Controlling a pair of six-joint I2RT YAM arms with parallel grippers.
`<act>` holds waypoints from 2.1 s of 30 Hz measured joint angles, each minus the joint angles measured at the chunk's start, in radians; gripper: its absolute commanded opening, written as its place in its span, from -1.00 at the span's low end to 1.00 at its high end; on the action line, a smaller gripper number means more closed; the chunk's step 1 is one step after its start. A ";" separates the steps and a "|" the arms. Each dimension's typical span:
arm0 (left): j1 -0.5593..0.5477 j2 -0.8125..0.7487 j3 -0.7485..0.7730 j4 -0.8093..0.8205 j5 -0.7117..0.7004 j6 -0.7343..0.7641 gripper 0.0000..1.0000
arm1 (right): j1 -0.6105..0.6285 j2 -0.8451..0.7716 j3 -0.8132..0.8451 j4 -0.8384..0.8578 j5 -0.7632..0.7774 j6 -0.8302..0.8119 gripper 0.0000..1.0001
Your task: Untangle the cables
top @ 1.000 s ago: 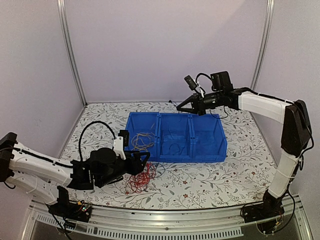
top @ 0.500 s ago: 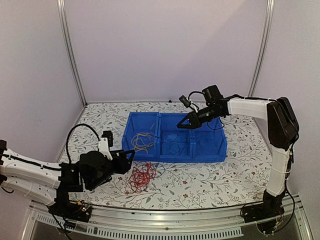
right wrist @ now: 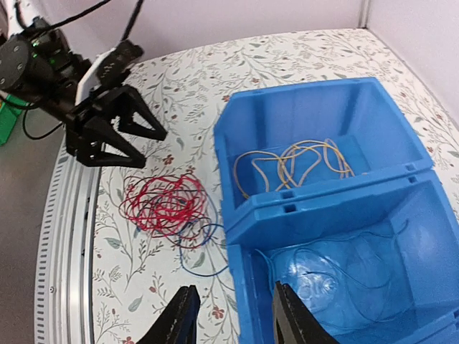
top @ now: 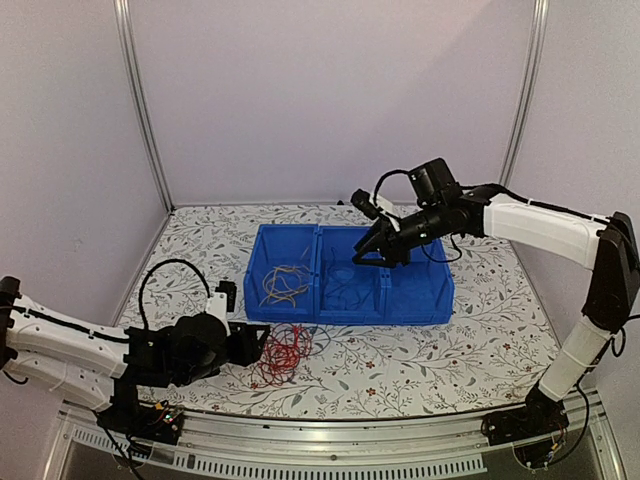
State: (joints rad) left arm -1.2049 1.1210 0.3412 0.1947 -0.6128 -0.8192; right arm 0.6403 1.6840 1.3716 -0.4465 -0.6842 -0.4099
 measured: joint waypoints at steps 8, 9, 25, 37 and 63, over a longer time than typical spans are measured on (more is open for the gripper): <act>0.002 0.047 0.000 -0.045 0.086 -0.003 0.16 | 0.253 0.034 -0.092 -0.041 0.098 -0.216 -0.23; 0.002 0.055 0.000 -0.046 0.089 -0.004 0.16 | 0.275 0.051 -0.101 -0.042 0.127 -0.240 -0.18; 0.002 0.008 -0.031 0.026 0.088 -0.023 0.18 | 0.393 0.216 -0.162 0.094 0.469 -0.462 0.09; 0.054 0.132 0.013 0.155 0.144 0.024 0.18 | 0.405 0.291 -0.159 0.175 0.528 -0.530 -1.00; 0.071 0.634 0.239 0.327 0.512 -0.031 -0.39 | 0.372 -0.141 0.256 -0.153 0.283 -0.328 -1.00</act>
State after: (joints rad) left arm -1.1339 1.7546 0.5804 0.5217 -0.1013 -0.8505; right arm 1.0122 1.5429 1.6272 -0.5995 -0.4011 -0.7383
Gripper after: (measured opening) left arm 0.315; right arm 0.014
